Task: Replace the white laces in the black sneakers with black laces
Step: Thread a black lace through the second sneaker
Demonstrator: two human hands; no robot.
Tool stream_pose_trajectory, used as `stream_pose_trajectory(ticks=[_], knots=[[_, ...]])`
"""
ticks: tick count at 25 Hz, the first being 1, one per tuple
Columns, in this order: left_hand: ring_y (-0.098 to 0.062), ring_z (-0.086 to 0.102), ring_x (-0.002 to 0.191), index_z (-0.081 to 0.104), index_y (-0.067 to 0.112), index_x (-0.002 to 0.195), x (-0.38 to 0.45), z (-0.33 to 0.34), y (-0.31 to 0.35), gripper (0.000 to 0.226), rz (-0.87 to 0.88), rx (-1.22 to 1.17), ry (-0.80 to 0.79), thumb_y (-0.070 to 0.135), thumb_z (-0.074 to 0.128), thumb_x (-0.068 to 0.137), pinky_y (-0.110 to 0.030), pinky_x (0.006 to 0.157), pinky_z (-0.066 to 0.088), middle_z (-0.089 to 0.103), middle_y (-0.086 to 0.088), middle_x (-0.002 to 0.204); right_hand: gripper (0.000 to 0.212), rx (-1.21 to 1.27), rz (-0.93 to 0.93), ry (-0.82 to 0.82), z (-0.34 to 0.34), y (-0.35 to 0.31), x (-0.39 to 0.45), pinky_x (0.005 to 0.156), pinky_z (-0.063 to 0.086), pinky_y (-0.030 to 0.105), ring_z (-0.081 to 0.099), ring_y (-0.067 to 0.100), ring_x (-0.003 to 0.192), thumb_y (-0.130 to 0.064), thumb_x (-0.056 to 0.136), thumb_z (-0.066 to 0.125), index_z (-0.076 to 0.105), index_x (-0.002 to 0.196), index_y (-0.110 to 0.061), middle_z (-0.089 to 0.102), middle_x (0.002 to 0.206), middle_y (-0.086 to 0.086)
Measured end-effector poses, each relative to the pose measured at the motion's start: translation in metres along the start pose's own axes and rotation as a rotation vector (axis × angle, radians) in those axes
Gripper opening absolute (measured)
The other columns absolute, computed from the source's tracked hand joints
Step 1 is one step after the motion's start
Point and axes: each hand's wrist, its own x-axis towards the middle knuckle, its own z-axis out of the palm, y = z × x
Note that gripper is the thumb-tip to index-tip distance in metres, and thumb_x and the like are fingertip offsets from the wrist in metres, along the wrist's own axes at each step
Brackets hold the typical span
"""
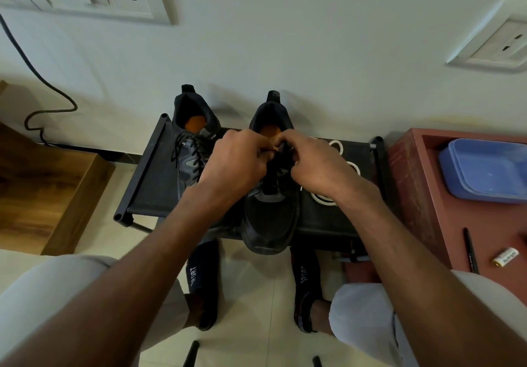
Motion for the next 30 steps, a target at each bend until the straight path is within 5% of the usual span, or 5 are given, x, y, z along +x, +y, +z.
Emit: stream_pose_trajectory(ticks=[5,10,15,22,30], knots=[[-0.026,0.058,0.067,0.076,0.021,0.112,0.003,0.009,0.004,0.02,0.0,0.331,-0.044,0.022,0.059,0.1,-0.034,0.059,0.045,0.069,-0.006,0.087,0.062,0.074,0.056,0.0,-0.005,0.005,0.002,0.064,0.049,0.033,0.063,0.019,0.082,0.004,0.086,0.053,0.058,0.128,-0.041,0.063,0.098,-0.005],[-0.025,0.07,0.084,0.078,0.028,0.114,0.002,0.013,0.002,0.023,-0.056,0.044,-0.094,0.021,0.065,0.097,-0.042,0.074,0.06,0.075,-0.002,0.097,0.056,0.06,0.045,0.009,-0.003,0.008,0.004,0.063,0.051,0.034,0.065,0.018,0.081,0.001,0.087,0.054,0.058,0.127,-0.039,0.067,0.1,-0.001],[-0.027,0.067,0.084,0.077,0.034,0.113,0.006,0.008,-0.004,0.025,-0.068,0.086,-0.155,0.02,0.064,0.096,-0.044,0.072,0.059,0.072,0.001,0.099,0.058,0.067,0.037,-0.022,-0.003,0.006,0.006,0.056,0.044,0.029,0.064,0.018,0.076,0.002,0.087,0.054,0.057,0.129,-0.039,0.066,0.095,-0.001],[-0.02,0.069,0.093,0.077,0.032,0.108,0.003,0.021,-0.002,0.019,-0.227,-0.142,-0.107,0.021,0.068,0.095,-0.045,0.083,0.06,0.073,0.006,0.102,0.054,0.067,0.024,-0.003,-0.002,0.006,0.007,0.055,0.038,0.028,0.058,0.013,0.073,0.001,0.088,0.054,0.057,0.13,-0.033,0.059,0.084,-0.006],[-0.03,0.067,0.093,0.069,0.03,0.126,-0.002,0.027,0.016,0.033,-0.261,0.057,-0.039,0.018,0.064,0.096,-0.043,0.071,0.057,0.068,-0.004,0.107,0.058,0.087,0.054,0.024,0.0,0.005,0.007,0.061,0.052,0.032,0.067,0.018,0.079,0.0,0.087,0.057,0.055,0.132,-0.036,0.068,0.102,0.0]])
